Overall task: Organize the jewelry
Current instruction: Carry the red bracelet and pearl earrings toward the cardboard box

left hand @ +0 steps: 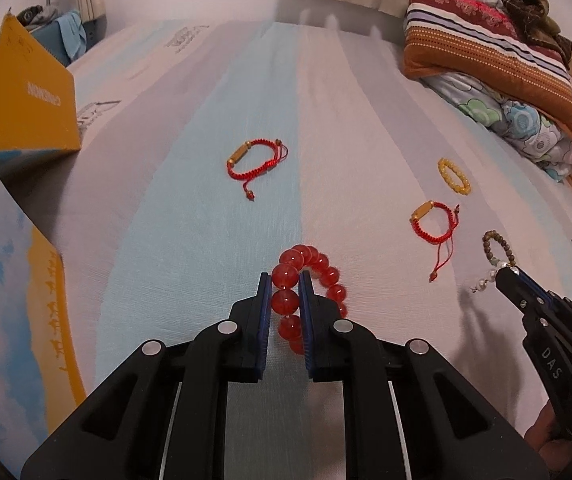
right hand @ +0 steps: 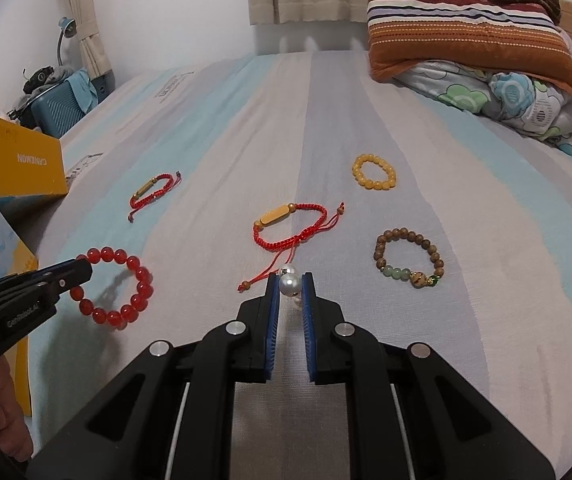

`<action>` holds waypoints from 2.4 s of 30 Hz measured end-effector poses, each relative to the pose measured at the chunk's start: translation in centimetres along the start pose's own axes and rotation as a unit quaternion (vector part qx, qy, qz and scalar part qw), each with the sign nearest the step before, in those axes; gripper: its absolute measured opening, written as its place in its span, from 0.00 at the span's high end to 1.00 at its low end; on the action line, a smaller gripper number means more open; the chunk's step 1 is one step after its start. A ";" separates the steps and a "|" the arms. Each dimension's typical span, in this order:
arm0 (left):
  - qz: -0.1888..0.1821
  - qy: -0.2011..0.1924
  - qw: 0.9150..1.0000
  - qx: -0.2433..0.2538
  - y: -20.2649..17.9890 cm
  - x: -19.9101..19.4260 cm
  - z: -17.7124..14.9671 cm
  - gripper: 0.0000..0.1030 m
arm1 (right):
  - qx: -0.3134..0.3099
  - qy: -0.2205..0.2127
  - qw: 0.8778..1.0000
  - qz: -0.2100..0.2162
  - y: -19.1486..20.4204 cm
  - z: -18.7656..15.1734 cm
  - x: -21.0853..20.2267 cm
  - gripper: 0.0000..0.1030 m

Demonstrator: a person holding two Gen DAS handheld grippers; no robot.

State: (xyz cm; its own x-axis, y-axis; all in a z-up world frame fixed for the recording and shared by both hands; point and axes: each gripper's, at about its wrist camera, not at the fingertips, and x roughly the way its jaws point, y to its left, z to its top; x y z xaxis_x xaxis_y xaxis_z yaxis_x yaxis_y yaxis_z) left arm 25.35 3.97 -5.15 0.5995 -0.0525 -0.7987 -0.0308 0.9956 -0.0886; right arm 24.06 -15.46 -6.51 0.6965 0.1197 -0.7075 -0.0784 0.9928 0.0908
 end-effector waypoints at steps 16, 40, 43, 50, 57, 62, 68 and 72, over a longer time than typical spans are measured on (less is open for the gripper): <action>0.006 -0.024 1.000 0.007 0.5 -5.3 0.3 0.88 | -0.006 -0.026 1.000 0.007 2.1 2.2 -5.0 0.90; 0.014 -0.050 0.999 -0.010 4.9 -15.1 -0.7 0.88 | -0.032 -0.048 0.997 0.043 10.2 3.3 -13.8 0.90; 0.021 -0.060 0.998 -0.015 5.8 -16.8 -1.0 0.88 | -0.042 -0.052 0.996 0.051 11.9 3.3 -14.8 0.90; 0.031 -0.071 0.996 -0.037 9.7 -20.2 -2.1 0.88 | -0.063 -0.062 0.994 0.071 16.2 3.5 -17.0 0.90; 0.065 -0.083 0.993 -0.061 14.6 -22.9 -3.5 0.88 | -0.086 -0.066 0.989 0.096 21.2 3.5 -18.0 0.90; 0.087 -0.092 0.988 -0.083 18.4 -24.9 -4.7 0.88 | -0.107 -0.068 0.985 0.120 25.5 2.9 -18.4 0.90; 0.113 -0.096 0.982 -0.119 23.2 -26.7 -6.6 0.88 | -0.131 -0.062 0.979 0.144 29.8 1.8 -18.4 0.90; 0.130 -0.092 0.977 -0.144 26.0 -27.3 -7.8 0.88 | -0.147 -0.051 0.975 0.160 32.8 0.6 -18.0 0.90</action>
State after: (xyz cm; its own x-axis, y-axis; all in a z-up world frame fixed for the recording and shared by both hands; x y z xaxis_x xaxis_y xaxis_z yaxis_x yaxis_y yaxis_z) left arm 1.92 30.65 9.71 0.6750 0.2396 -0.6978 -0.4084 0.9090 -0.0829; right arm 9.39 14.96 9.57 0.6687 0.4369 -0.6017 -0.4938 0.8659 0.0799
